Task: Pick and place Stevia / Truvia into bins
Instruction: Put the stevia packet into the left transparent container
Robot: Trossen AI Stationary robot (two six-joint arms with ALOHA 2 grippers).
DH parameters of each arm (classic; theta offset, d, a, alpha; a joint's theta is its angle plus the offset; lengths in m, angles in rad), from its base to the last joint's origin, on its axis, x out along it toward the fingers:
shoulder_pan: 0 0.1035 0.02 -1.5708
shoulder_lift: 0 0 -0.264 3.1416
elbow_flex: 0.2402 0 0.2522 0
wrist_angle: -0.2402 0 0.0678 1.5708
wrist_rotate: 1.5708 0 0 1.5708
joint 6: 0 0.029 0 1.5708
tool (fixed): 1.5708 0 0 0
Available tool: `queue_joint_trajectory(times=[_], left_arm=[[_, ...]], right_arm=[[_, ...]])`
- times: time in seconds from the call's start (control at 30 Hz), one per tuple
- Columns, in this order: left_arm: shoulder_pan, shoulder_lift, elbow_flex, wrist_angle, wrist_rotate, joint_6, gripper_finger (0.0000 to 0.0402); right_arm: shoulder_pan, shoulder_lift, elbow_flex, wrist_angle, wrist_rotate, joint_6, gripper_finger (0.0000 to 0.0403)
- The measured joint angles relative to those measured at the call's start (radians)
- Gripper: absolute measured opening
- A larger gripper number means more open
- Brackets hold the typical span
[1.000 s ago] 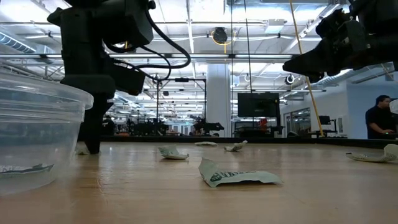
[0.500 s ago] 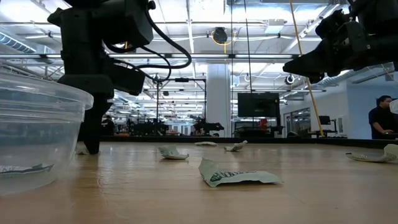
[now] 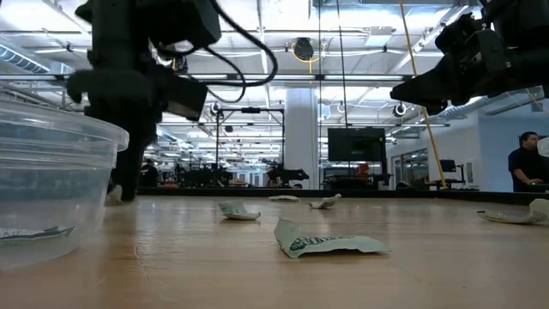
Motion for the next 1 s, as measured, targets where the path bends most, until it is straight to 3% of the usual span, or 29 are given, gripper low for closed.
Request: queue_joint_trajectory(times=[0.17,0.33,0.47,0.67,1.0], left_arm=[[-0.054,0.0,0.151,-0.144,0.028,-0.024,0.0007],[-0.149,-0.002,0.29,-0.122,0.03,-0.064,0.0007],[-0.236,-0.002,0.298,-0.01,0.048,-0.083,0.0008],[-0.333,0.035,0.297,0.022,0.048,-0.14,0.0011],[-0.345,0.163,0.297,0.091,0.045,-0.139,0.0008]], right_arm=[[0.0,0.0,0.0,0.0,0.0,-0.004,0.0063],[0.0,0.0,0.0,0.0,0.0,-0.004,0.0063],[0.0,0.0,0.0,0.0,0.0,-0.011,0.0063],[0.0,0.0,0.0,0.0,0.0,-0.019,0.0063],[0.0,0.0,0.0,0.142,0.004,-0.13,0.0063]])
